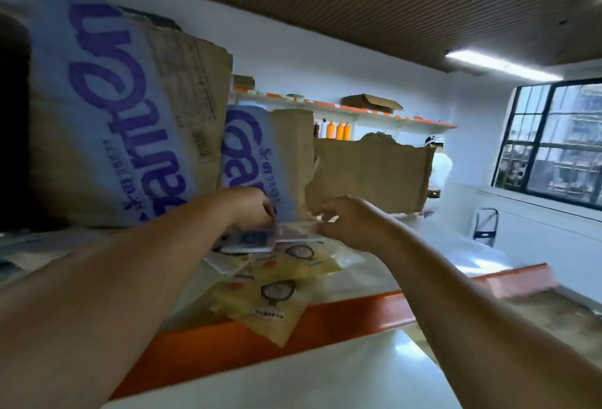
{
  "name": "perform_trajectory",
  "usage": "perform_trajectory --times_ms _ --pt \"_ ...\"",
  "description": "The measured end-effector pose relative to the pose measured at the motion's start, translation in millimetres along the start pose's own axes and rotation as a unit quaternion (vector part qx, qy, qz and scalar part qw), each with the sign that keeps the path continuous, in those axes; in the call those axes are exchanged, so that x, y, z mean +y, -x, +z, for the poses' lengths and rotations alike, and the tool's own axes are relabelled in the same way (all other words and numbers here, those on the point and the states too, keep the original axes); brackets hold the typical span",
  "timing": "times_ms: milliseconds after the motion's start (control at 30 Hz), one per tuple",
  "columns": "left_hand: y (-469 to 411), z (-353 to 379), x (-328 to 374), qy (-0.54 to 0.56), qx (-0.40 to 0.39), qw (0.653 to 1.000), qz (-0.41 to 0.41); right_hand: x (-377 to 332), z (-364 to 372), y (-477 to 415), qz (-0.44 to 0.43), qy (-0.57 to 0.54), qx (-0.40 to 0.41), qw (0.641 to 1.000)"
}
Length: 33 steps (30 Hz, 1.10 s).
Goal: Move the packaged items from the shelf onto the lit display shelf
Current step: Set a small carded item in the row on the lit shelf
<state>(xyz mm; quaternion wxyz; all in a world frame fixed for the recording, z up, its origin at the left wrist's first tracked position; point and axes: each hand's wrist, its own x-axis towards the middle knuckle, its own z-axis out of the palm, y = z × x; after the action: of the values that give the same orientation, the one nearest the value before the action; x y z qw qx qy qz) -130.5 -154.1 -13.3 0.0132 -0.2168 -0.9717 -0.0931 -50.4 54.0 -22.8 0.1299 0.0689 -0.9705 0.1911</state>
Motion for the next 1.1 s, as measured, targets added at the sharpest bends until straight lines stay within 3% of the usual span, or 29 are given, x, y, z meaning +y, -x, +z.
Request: perform_trajectory --times_ms 200,333,433,667,867,967,1100 --pt "-9.6 11.3 -4.8 0.038 0.004 0.998 -0.056 -2.4 6.9 -46.0 -0.099 0.035 -0.187 0.977" --pt "-6.6 17.0 -9.8 0.046 0.031 0.997 -0.055 -13.5 10.8 -73.6 -0.142 0.128 -0.231 0.954" --pt "-9.1 20.5 -9.5 0.035 0.03 0.998 -0.047 -11.4 15.1 -83.0 -0.161 0.118 -0.245 0.949" --pt "-7.1 19.2 -14.1 0.097 0.061 0.992 -0.047 16.4 8.4 -86.0 -0.179 -0.001 -0.153 0.972" --pt "5.8 13.3 6.5 0.172 0.067 0.983 0.012 20.8 1.8 -84.6 -0.134 -0.109 0.029 0.985" --pt "1.2 11.6 8.7 0.059 0.165 0.983 0.046 20.0 -4.2 -83.8 -0.148 -0.199 0.1 0.964" --pt "7.7 2.3 6.4 0.101 0.271 0.956 0.055 16.4 -10.0 -84.2 -0.181 -0.374 0.103 0.904"
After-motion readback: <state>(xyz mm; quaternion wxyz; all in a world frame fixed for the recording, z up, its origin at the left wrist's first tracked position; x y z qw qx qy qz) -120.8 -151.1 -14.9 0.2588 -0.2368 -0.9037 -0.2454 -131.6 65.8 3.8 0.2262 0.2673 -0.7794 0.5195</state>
